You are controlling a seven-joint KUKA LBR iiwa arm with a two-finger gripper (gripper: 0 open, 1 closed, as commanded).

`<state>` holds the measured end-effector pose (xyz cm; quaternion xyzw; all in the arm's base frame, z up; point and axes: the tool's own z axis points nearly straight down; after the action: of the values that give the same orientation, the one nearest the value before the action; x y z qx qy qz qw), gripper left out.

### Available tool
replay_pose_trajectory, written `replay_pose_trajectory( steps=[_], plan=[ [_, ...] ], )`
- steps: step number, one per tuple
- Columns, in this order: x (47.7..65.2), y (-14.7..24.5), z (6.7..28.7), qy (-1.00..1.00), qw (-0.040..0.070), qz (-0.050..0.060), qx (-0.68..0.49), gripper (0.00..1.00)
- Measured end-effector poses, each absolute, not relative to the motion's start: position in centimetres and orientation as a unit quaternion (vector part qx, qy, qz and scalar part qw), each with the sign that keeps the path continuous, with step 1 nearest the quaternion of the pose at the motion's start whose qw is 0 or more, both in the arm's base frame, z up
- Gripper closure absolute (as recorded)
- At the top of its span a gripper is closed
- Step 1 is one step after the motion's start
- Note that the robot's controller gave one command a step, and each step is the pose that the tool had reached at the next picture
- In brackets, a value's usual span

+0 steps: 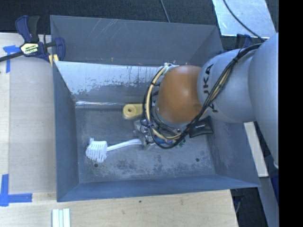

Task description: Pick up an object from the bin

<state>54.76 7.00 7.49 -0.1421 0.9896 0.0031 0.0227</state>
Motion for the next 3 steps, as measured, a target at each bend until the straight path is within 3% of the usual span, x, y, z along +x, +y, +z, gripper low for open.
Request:
replay_pose_trajectory(
  steps=[1, 2, 3],
  plan=[
    [55.0, 3.5, 10.6, 1.0, 0.02, 0.004, -0.012, 1.0],
    [55.0, 6.7, 10.8, 0.989, 0.024, 0.003, -0.145, 0.0],
    [55.0, 6.7, 10.8, 0.989, 0.024, 0.003, -0.145, 1.0]
  ],
)
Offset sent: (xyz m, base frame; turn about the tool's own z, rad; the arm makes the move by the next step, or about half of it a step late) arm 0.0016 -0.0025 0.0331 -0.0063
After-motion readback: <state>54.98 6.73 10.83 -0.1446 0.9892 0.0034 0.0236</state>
